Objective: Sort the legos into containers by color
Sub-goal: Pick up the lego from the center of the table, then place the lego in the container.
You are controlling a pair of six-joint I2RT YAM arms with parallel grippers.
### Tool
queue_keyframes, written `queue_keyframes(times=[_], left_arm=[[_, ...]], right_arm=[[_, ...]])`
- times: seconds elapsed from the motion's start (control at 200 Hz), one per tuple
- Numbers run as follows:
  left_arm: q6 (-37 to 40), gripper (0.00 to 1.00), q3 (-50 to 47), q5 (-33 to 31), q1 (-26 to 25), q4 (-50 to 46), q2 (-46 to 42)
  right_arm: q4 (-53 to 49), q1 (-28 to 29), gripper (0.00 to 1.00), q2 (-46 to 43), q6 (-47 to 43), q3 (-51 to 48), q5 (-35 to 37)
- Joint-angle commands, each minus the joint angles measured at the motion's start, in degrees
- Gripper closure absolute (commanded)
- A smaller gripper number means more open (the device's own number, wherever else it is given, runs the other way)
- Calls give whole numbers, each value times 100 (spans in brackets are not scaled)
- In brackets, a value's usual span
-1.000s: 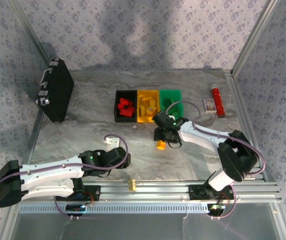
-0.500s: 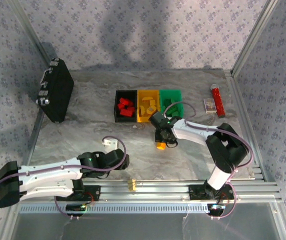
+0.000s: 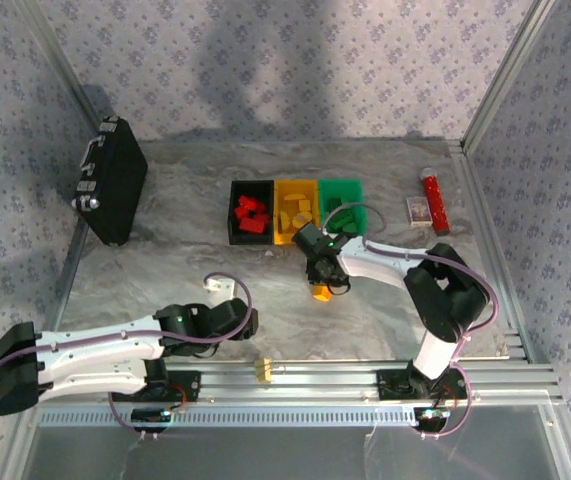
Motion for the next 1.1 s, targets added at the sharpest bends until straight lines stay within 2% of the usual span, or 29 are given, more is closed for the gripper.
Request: queue_keyframes(times=[0.0,0.2,0.4,0.53,0.815,0.865,0.969,1.094], left_arm=[[-60,19,1,-118,-51,-46,-71],[-31,19,-51,-172,-55,16,-66],[-62,20,-60,-102,-65,51,6],[-107,20,-63,-101,-110,58,7],[-255,20,106,-247,-402,-3,183],[-292,20,122,-286,-457,1,229],[-297,20,158,-284,-495,40,287],[-221,20,262,-229,-530,43,385]], right_arm=[[-396,78,68,-86,-59,294,272],[-621,136,68,-181,-377,1026,375],[-896,-11,68,274,-837,2066,349],[-781,-238,68,791,-1050,2666,18],[-1407,-693,68,2203,-1452,4512,-94],[-1442,-748,63,2336,-1470,4706,-110],[-1343,-845,35,2420,-1701,4976,-376],[-1240,-855,27,2014,-1786,4842,-183]])
